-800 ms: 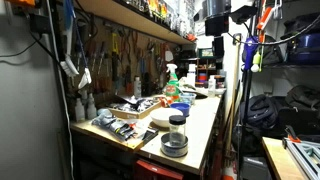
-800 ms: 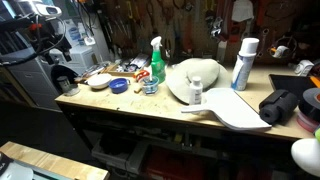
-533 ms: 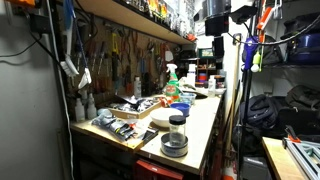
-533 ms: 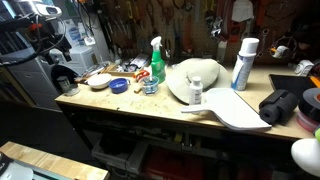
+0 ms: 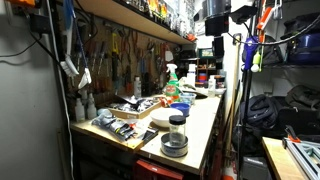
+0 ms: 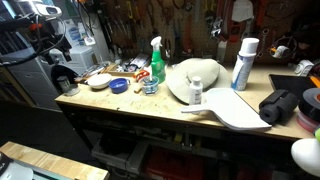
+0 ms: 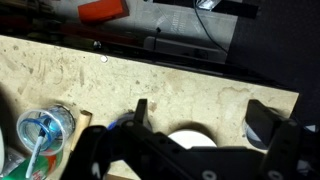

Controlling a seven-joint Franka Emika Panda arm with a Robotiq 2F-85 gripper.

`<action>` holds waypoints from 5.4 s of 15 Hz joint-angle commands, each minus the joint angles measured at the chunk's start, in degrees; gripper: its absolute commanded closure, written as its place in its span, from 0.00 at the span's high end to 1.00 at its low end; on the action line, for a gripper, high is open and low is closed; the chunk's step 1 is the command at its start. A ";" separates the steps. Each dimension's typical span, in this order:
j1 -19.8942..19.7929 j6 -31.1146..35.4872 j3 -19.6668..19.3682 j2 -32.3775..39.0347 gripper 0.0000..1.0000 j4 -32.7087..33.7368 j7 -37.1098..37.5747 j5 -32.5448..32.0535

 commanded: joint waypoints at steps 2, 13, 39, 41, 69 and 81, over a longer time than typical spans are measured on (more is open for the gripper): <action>0.80 -0.19 -0.65 0.04 1.00 0.12 0.36 -0.35; -8.50 23.96 -7.30 23.68 1.00 3.50 17.71 2.88; -7.44 47.80 -10.50 43.73 0.28 7.14 31.85 10.54; -7.32 46.95 -10.90 43.67 0.12 7.41 32.09 10.00; -0.71 43.66 -5.44 31.33 0.09 1.04 3.00 29.93; -1.16 51.60 -3.87 34.42 0.50 0.61 4.24 27.61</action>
